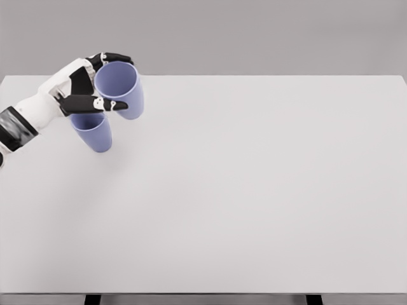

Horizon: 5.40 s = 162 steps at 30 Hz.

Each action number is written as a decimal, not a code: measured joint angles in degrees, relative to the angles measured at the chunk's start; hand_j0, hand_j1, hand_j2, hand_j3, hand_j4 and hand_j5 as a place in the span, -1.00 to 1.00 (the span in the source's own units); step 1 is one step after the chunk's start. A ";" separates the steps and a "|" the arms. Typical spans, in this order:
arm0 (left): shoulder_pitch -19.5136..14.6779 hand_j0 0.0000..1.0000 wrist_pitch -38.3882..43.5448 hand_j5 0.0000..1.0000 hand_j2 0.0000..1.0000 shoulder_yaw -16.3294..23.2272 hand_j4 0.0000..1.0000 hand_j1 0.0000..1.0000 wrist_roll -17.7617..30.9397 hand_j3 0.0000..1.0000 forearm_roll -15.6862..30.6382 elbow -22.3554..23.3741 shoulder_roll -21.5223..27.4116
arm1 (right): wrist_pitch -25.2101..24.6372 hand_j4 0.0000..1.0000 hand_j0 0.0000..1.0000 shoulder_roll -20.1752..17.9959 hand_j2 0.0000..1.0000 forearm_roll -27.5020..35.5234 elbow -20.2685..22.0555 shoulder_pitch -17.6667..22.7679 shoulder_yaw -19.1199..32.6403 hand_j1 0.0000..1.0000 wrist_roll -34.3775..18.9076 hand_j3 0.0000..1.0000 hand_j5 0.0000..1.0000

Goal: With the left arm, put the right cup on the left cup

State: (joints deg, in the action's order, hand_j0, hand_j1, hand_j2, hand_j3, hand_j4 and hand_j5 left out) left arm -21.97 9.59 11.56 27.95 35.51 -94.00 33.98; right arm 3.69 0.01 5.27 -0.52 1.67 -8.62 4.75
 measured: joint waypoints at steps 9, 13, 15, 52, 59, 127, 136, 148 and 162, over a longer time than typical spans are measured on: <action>0.00 0.46 0.00 0.46 0.46 -1.26 0.46 0.46 0.00 0.46 0.28 2.17 0.66 | 0.00 1.00 1.00 0.00 1.00 0.00 0.00 0.00 0.00 1.00 0.00 1.00 1.00; 0.00 0.46 0.00 0.46 0.46 -1.95 0.46 0.46 0.00 0.46 0.29 3.35 0.74 | 0.00 1.00 1.00 0.00 1.00 0.00 0.00 0.00 0.00 1.00 0.00 1.00 1.00; 0.00 0.46 0.00 0.46 0.46 -2.33 0.46 0.46 0.00 0.46 0.29 3.94 0.82 | 0.00 1.00 1.00 0.00 1.00 0.00 0.00 0.00 0.00 1.00 0.00 1.00 1.00; 1.67 0.46 0.00 0.46 0.46 -4.09 0.46 0.46 0.12 0.46 1.93 7.24 6.91 | 0.01 1.00 1.00 0.00 1.00 0.00 0.00 0.00 0.00 1.00 0.00 1.00 1.00; 2.81 0.46 -0.06 0.46 0.46 -3.96 0.46 0.46 0.17 0.46 2.23 7.18 7.01 | 0.00 1.00 1.00 0.00 1.00 0.00 0.00 0.00 0.00 1.00 0.00 1.00 1.00; 3.60 1.00 -0.79 1.00 1.00 -5.52 1.00 1.00 0.29 1.00 2.01 5.01 7.17 | 0.00 1.00 1.00 0.00 1.00 0.00 0.00 0.00 0.00 1.00 0.00 1.00 1.00; 8.70 1.00 -0.97 1.00 1.00 -9.36 1.00 1.00 0.48 1.00 2.21 1.44 8.02 | 0.01 1.00 1.00 0.00 1.00 0.00 0.00 0.00 0.00 1.00 0.01 1.00 1.00; 18.19 1.00 -5.95 1.00 1.00 -22.34 1.00 1.00 4.42 1.00 4.18 -8.81 7.79 | 0.01 1.00 1.00 0.00 1.00 0.00 0.00 0.00 0.00 1.00 0.00 1.00 1.00; 22.41 1.00 -39.87 1.00 1.00 -14.93 1.00 1.00 7.03 1.00 4.10 -9.34 7.95 | 0.01 1.00 1.00 0.00 1.00 0.00 0.00 0.00 0.00 1.00 0.01 1.00 1.00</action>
State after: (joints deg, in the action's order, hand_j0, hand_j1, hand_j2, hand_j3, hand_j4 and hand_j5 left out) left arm 0.44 -30.28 -3.36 34.99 39.61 -103.34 41.94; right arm 3.70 0.01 5.27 -0.52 1.67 -8.62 4.76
